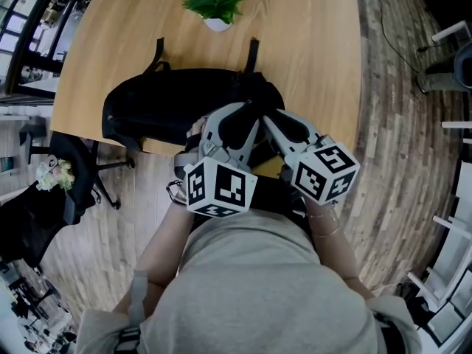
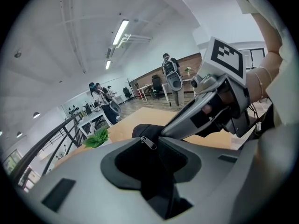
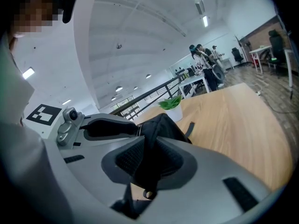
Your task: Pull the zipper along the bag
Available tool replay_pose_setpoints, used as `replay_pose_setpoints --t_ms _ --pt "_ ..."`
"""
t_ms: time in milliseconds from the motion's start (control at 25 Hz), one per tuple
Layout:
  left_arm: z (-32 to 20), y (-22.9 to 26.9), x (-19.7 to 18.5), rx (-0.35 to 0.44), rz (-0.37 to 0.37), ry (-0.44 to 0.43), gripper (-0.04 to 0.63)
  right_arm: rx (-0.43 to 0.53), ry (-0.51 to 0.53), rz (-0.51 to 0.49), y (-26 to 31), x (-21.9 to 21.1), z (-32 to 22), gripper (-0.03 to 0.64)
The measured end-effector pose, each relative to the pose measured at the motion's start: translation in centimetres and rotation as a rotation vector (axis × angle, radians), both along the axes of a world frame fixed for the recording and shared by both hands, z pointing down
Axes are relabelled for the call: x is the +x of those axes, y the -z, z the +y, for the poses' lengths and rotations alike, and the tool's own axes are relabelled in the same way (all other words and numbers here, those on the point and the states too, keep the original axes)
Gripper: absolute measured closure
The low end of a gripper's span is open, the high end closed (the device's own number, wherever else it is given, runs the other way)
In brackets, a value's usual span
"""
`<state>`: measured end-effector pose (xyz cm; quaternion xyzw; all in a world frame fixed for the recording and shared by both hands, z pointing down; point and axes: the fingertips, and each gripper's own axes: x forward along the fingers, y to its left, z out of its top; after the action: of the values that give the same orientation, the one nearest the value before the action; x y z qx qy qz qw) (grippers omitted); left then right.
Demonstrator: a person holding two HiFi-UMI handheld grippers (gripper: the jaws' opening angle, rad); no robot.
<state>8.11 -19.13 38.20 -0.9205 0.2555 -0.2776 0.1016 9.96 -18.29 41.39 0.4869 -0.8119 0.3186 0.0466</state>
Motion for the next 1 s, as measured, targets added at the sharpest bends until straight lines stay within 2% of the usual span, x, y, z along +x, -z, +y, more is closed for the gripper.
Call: replay_pose_setpoints --t_ms 200,400,800,1000 --pt "0.1 -0.5 0.3 0.021 -0.029 -0.036 0.486 -0.006 -0.003 0.000 0.1 0.0 -0.1 0.534" --pt "-0.5 -1.3 0.4 -0.024 -0.018 -0.024 0.486 -0.010 -0.002 -0.004 0.2 0.0 -0.1 0.537" --pt "-1.2 -2.3 0.4 -0.198 0.119 0.054 0.495 -0.009 -0.012 -0.021 0.1 0.2 0.1 0.538" --pt "-1.7 -2.1 -0.4 -0.293 0.187 0.110 0.557 -0.008 -0.018 -0.030 0.1 0.4 0.1 0.540"
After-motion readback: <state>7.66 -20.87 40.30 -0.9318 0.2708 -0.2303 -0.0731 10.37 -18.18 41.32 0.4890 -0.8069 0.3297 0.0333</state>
